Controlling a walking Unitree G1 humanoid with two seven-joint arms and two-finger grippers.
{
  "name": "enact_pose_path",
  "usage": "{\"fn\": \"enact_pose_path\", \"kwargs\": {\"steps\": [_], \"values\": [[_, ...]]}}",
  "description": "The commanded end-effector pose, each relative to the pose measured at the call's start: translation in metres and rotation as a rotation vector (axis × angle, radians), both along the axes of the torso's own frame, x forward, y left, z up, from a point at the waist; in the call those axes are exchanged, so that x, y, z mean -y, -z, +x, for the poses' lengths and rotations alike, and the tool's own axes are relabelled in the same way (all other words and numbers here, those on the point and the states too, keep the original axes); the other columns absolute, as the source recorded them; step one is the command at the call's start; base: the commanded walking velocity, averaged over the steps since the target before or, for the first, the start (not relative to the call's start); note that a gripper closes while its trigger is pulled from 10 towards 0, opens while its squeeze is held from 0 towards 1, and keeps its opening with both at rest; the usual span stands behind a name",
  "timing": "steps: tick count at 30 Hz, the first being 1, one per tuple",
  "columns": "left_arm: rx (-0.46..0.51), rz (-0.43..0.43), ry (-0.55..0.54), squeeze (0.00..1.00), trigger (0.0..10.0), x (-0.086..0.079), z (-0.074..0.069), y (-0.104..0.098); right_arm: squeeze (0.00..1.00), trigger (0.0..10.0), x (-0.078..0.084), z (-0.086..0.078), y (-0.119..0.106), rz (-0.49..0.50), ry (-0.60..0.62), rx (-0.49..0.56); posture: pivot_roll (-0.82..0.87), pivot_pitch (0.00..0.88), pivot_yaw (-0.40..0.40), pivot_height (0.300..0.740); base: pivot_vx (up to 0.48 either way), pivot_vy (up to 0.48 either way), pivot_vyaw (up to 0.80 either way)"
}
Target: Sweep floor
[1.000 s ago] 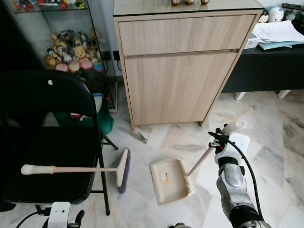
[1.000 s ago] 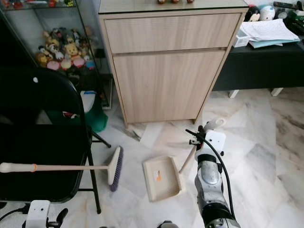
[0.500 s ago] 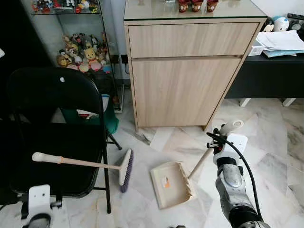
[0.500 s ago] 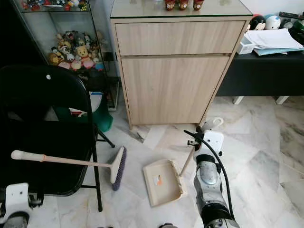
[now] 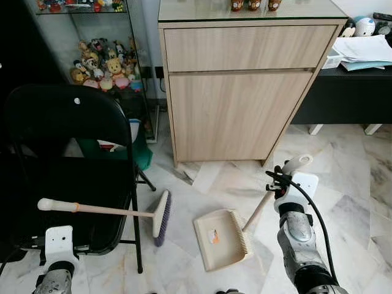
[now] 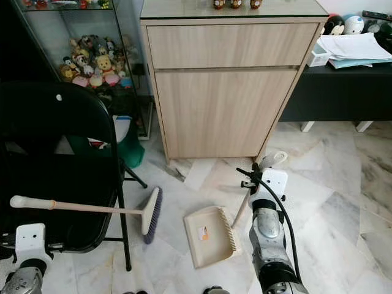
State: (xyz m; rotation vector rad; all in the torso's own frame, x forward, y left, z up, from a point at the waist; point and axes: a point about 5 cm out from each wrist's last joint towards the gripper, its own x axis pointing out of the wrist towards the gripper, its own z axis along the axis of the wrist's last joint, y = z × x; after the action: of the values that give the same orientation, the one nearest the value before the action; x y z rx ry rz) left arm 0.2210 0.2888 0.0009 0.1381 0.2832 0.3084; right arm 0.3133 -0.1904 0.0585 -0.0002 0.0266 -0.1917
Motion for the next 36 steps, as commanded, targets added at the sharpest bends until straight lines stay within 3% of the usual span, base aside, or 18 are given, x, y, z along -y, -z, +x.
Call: {"fn": "enact_pose_path", "kwargs": {"steps": [1, 8, 9, 10, 20, 30, 36], "values": [[0.007, -0.036, -0.041, 1.00, 10.0, -0.002, -0.003, 0.002, 0.00, 10.0, 0.000, 0.002, -0.003, 0.002, 0.000, 0.011, -0.05, 0.174, -0.011, 0.740, 0.000, 0.000, 0.00], [0.099, -0.134, -0.084, 1.00, 10.0, -0.002, 0.005, -0.007, 0.00, 10.0, 0.001, 0.001, -0.003, 0.000, -0.007, 0.010, -0.05, 0.174, -0.015, 0.740, 0.000, 0.000, 0.00], [0.103, -0.127, -0.083, 0.83, 10.0, -0.003, 0.006, -0.008, 0.00, 10.0, 0.001, 0.001, -0.003, 0.000, -0.007, 0.010, -0.05, 0.173, -0.015, 0.740, 0.000, 0.000, 0.00], [0.103, -0.117, -0.083, 0.00, 10.0, -0.003, 0.006, -0.009, 0.00, 10.0, 0.001, 0.002, -0.003, 0.000, -0.006, 0.010, -0.05, 0.173, -0.015, 0.740, 0.000, 0.000, 0.00], [0.137, -0.122, -0.138, 0.00, 10.0, -0.011, 0.004, -0.013, 0.00, 10.0, -0.002, 0.002, -0.003, 0.006, -0.017, 0.011, -0.05, 0.167, -0.013, 0.740, 0.000, 0.000, 0.00], [0.255, -0.189, -0.238, 0.00, 10.0, -0.019, 0.010, -0.026, 0.00, 10.0, -0.002, 0.001, -0.002, 0.010, -0.015, 0.008, -0.05, 0.165, -0.009, 0.740, 0.000, 0.000, 0.00], [0.274, -0.219, -0.193, 0.00, 10.0, -0.015, 0.014, -0.029, 0.00, 10.0, -0.003, 0.001, -0.001, 0.013, -0.017, 0.007, -0.05, 0.165, -0.008, 0.740, 0.000, 0.000, 0.00]]}}
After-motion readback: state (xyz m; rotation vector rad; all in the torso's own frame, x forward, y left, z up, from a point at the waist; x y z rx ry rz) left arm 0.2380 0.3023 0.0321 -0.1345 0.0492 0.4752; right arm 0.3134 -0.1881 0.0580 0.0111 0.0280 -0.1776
